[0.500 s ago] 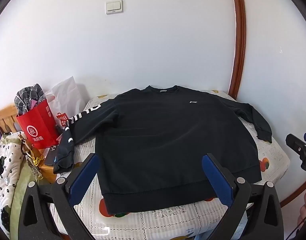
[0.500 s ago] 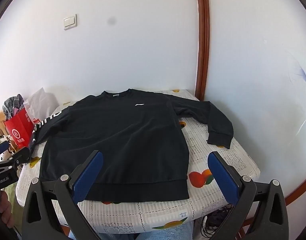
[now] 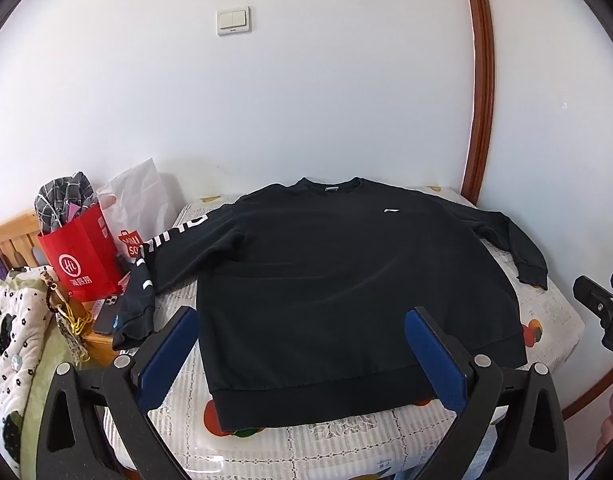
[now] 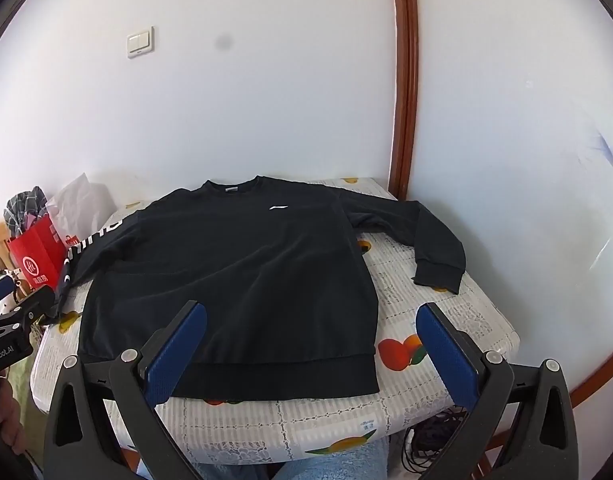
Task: Fold small clothes
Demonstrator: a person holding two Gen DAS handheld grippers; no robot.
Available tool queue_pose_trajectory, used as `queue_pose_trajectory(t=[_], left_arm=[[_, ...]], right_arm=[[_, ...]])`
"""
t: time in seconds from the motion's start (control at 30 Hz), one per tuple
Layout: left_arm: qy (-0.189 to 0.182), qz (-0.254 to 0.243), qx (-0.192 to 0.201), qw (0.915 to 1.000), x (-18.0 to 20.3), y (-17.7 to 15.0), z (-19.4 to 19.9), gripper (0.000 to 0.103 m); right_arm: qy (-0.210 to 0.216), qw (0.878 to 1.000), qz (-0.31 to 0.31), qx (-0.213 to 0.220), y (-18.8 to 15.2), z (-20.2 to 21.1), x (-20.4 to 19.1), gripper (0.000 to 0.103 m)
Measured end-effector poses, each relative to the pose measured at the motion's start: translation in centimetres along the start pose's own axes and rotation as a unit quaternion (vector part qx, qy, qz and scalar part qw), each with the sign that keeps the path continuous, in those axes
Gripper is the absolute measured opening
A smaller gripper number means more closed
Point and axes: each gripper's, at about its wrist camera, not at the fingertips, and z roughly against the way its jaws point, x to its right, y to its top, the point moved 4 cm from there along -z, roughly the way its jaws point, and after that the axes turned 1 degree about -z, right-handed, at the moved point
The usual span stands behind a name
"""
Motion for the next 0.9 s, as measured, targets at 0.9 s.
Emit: queue_pose_trajectory(t=[0.9], left_arm=[[-0.007,0.009,0.002,0.9999,-0.12,-0.97,-0.11,0.103]], right_arm=[[-0.003,1.000,0.008,0.010,-0.70,1.02,-1.59,0.103]])
